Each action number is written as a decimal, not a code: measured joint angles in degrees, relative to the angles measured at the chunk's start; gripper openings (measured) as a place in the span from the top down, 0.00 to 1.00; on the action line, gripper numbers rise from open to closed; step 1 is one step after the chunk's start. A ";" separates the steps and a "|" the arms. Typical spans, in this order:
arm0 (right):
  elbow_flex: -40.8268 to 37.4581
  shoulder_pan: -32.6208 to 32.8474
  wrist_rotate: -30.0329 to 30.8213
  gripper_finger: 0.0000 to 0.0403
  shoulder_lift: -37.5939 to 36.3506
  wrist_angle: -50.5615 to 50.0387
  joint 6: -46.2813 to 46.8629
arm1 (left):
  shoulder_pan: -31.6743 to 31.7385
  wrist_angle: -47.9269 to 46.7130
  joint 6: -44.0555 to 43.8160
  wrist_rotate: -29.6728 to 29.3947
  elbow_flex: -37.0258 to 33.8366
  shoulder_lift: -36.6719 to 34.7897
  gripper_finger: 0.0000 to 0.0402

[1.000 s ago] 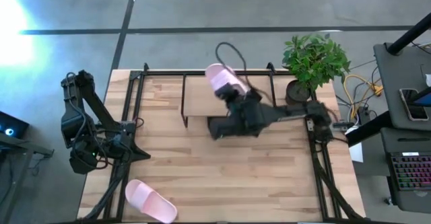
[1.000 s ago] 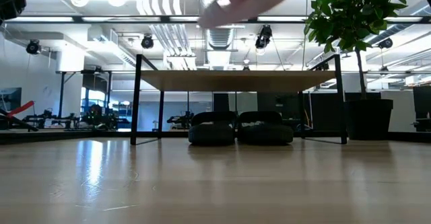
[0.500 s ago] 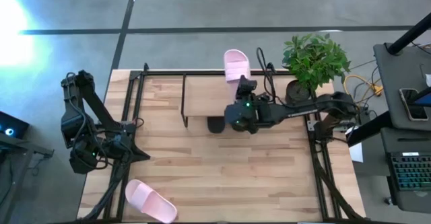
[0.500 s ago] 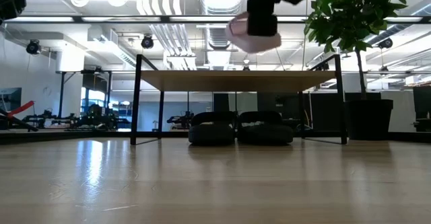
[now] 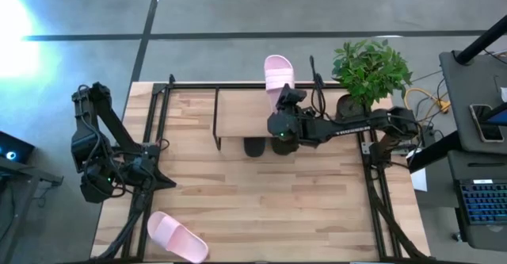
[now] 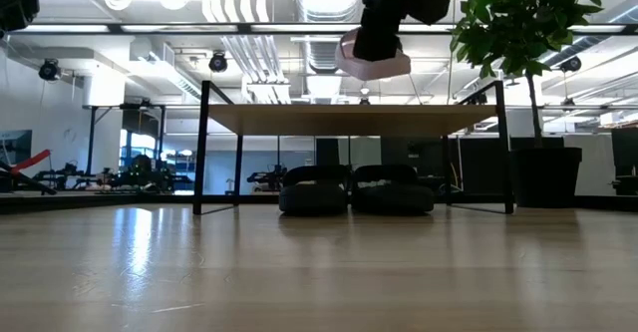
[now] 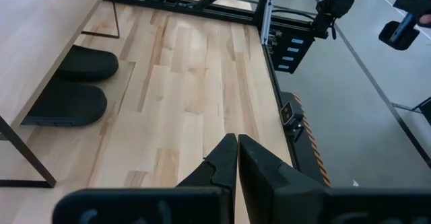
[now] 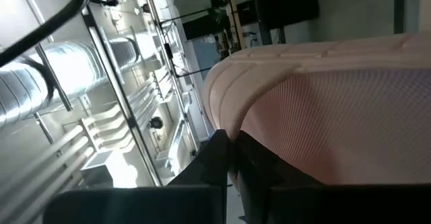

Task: Pick and place slides into the shelf
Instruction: Put the top pink slide on the shelf

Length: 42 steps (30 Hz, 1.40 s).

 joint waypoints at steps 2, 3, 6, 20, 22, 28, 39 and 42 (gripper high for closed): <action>0.02 0.65 -0.15 0.97 0.00 -0.19 -1.74 | 0.00 0.02 -0.02 -0.02 0.00 0.09 1.00; -0.26 1.03 -0.12 0.97 0.00 -0.22 -2.63 | 0.00 0.02 0.00 -0.04 0.00 0.13 1.00; -1.37 2.33 -0.35 0.97 0.02 -0.56 -4.29 | 0.00 0.13 0.02 -0.04 0.00 0.28 1.00; -6.21 4.93 -1.30 0.94 0.02 -0.48 -2.66 | -0.01 0.17 0.04 -0.04 0.00 0.46 1.00; -6.30 4.87 -1.25 0.90 0.02 -0.46 -3.56 | 0.00 0.18 0.04 -0.02 0.00 0.46 1.00; -7.38 4.85 -1.79 0.77 0.02 -0.44 -4.32 | 0.00 0.39 0.07 -0.07 0.00 0.64 1.00; -10.53 4.40 -12.78 0.67 -0.70 0.08 1.45 | 0.00 0.44 0.07 -0.04 0.00 0.92 1.00; -11.39 4.20 -17.35 0.66 -1.37 0.19 1.43 | 0.00 0.59 0.09 -0.04 0.00 0.92 1.00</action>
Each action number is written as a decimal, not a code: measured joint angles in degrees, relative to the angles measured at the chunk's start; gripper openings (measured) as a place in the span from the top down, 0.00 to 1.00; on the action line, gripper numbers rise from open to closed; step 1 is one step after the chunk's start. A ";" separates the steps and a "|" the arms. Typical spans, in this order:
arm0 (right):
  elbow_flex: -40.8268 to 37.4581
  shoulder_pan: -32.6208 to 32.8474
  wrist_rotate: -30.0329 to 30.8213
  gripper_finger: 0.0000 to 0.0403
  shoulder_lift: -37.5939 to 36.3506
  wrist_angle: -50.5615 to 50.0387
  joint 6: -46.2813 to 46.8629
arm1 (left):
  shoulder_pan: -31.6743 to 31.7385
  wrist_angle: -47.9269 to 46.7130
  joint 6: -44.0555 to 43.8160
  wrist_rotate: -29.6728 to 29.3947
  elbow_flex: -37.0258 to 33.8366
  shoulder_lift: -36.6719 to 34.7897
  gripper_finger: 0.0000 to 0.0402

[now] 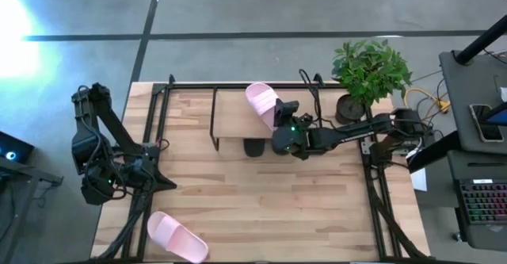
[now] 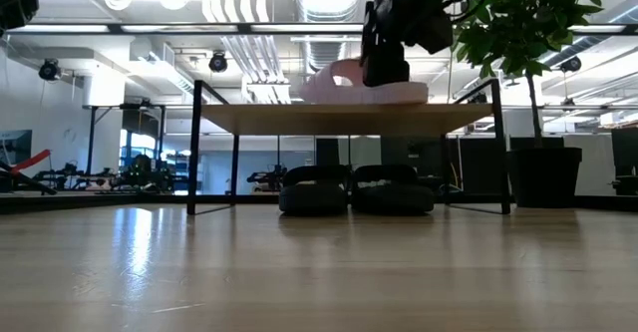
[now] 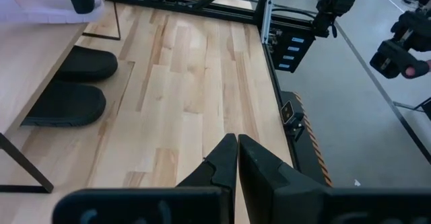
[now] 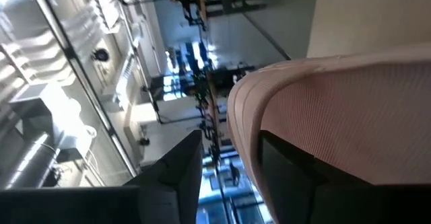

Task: Pick and place slides into the shelf
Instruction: Put the top pink slide on the shelf

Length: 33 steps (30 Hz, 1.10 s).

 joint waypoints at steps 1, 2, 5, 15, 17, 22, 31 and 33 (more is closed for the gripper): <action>-0.25 0.00 -1.17 0.66 -0.33 0.00 -0.06 | 0.00 0.27 0.00 0.00 0.00 0.00 1.00; -0.51 0.00 -1.90 0.66 -0.79 0.03 -0.44 | -0.02 0.57 0.02 -0.02 0.00 0.00 1.00; -1.18 0.04 -3.32 0.66 -2.42 -0.18 -2.34 | -0.02 1.13 0.05 -0.02 0.00 0.00 1.00; -0.01 -1.19 -10.58 0.66 -7.00 -10.96 -6.72 | 0.11 10.63 10.21 -1.02 0.00 -0.63 1.00; 0.48 -1.27 -10.38 0.66 -7.00 -12.07 -6.89 | 1.14 10.63 12.30 -1.83 0.95 -0.85 1.00; 0.44 -1.31 -9.90 0.66 -6.98 -12.96 -5.31 | 8.23 10.01 22.28 -1.58 6.37 -2.80 1.00; 0.33 -1.33 -9.60 0.66 -6.98 -12.80 -4.40 | 47.04 10.31 45.71 28.10 8.66 3.06 1.00; 0.33 -1.34 -9.60 0.66 -6.98 -12.78 -4.32 | 57.50 12.49 48.05 41.91 8.41 7.53 1.00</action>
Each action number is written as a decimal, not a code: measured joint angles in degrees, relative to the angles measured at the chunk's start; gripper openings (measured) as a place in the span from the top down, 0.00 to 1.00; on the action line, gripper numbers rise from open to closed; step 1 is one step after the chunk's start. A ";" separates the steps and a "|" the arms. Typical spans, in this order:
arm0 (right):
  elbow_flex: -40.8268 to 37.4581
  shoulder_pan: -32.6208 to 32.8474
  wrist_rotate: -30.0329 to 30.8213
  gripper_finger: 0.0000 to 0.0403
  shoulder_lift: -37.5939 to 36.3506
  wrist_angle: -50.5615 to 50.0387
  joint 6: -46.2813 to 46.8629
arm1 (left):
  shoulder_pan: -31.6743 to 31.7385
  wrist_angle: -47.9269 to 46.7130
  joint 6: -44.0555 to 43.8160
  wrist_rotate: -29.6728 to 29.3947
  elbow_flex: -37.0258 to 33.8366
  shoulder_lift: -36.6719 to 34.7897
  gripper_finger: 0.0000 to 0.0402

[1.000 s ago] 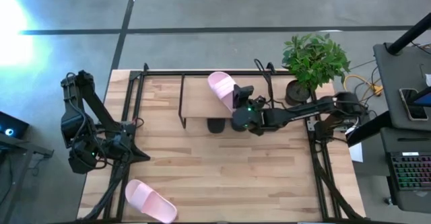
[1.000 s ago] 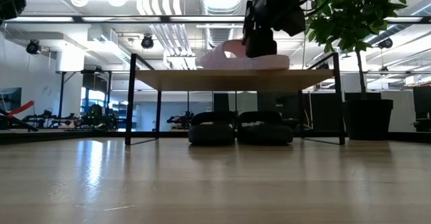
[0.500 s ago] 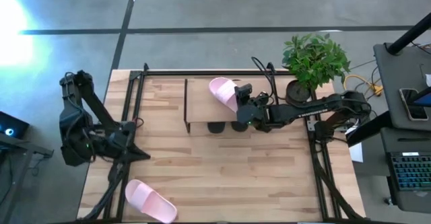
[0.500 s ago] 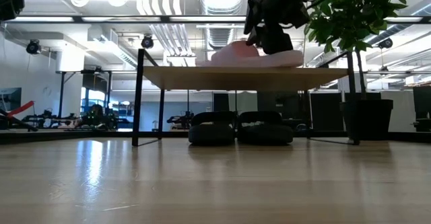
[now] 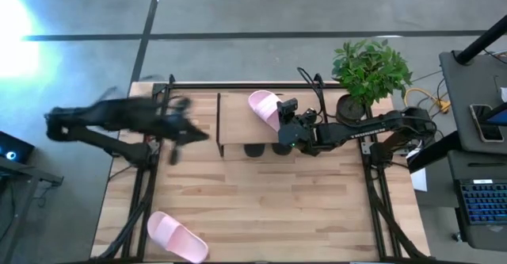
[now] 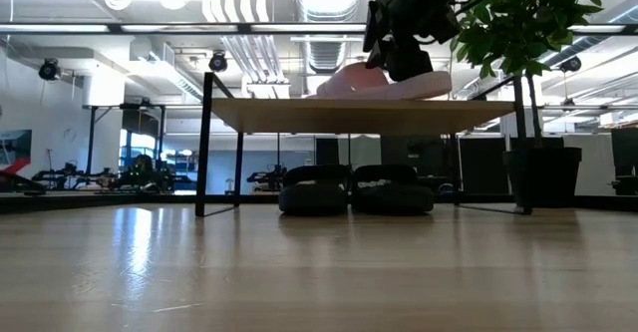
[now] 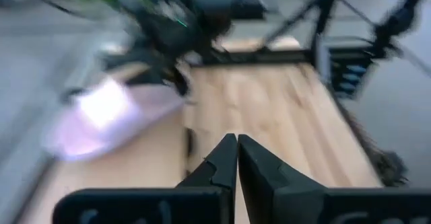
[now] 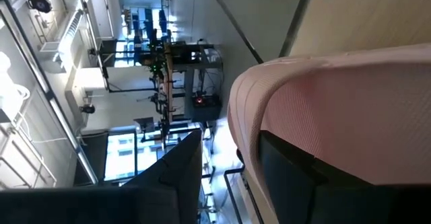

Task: Pick and place slides into the shelf
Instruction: Put the top pink slide on the shelf

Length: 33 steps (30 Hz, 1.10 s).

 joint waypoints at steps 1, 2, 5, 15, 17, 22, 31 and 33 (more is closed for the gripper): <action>0.00 0.00 0.00 0.66 0.00 0.00 0.05 | 4.50 1.55 0.76 6.70 0.01 2.19 1.00; 0.00 0.00 0.00 0.66 0.00 0.02 0.07 | 8.35 2.66 1.01 12.19 0.17 4.16 1.00; 0.00 0.00 -0.06 0.66 0.00 0.03 0.04 | 17.00 3.39 1.15 20.95 0.55 11.22 1.00; 0.02 -0.04 -3.89 0.66 -0.47 -0.93 -4.39 | 33.36 15.85 -1.44 37.84 3.75 23.03 1.00; 0.02 -0.04 -4.06 0.66 -0.44 -0.94 -4.38 | 35.48 17.91 -0.53 38.41 5.60 25.70 1.00; 0.02 -0.02 -2.73 0.66 -0.44 -1.16 -3.49 | 38.92 15.78 1.80 38.89 8.71 34.02 1.00; 0.02 -0.26 -0.82 0.66 -0.44 -1.07 -1.44 | 40.05 6.56 10.75 35.46 17.01 45.22 1.00; 0.02 -0.28 -0.85 0.66 -0.44 -0.90 -1.41 | 39.96 4.70 13.36 32.82 18.82 46.79 1.00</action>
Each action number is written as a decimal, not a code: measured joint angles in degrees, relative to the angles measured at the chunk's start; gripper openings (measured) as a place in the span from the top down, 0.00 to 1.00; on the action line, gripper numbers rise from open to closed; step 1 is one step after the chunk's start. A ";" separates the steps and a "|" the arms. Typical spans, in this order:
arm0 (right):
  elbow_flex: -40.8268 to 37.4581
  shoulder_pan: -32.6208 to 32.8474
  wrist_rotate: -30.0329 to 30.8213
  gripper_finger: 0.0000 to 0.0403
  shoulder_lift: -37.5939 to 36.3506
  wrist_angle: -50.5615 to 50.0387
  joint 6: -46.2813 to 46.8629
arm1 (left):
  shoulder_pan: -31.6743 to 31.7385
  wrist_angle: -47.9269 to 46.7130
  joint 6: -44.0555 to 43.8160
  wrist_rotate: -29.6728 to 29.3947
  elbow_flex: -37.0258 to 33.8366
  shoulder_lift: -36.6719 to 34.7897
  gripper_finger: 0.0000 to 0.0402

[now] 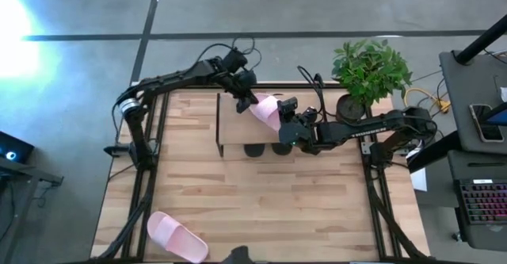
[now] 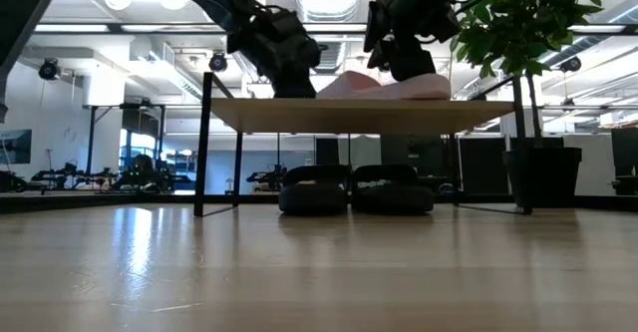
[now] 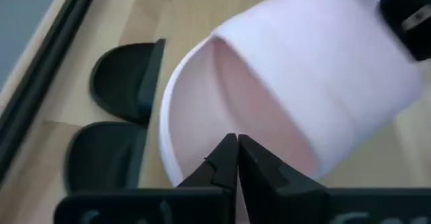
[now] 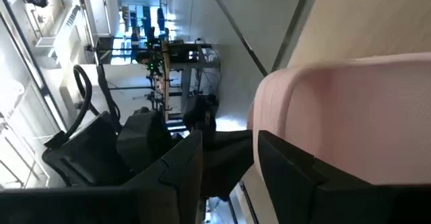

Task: Pick and place slides into the shelf
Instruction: Put the top pink slide on the shelf

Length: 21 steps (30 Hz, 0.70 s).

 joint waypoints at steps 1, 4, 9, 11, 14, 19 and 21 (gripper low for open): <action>0.00 0.00 0.00 0.66 0.00 0.32 0.00 | 0.00 -0.30 0.27 -0.99 0.54 0.91 1.00; 0.00 0.02 -0.81 0.66 0.00 2.86 -0.06 | 0.07 0.09 0.13 -0.78 1.64 3.16 1.00; 0.00 1.59 -5.67 0.66 -1.47 10.47 -8.24 | 0.09 -0.38 0.13 -0.08 2.35 4.37 1.00; 0.01 3.34 -5.84 0.66 -2.60 13.13 -14.03 | 0.09 -0.42 0.14 0.01 2.45 3.68 1.00; 0.02 6.29 -4.46 0.66 -5.03 12.89 -20.02 | 0.05 -0.90 0.15 -0.64 3.30 1.97 1.00; 0.02 10.26 0.11 0.66 -8.77 4.72 -19.91 | -0.13 0.24 0.50 -0.39 5.15 -4.75 1.00; 0.02 11.49 0.15 0.66 -9.47 -0.35 -17.25 | -0.15 -0.44 0.66 -0.35 4.45 -7.29 1.00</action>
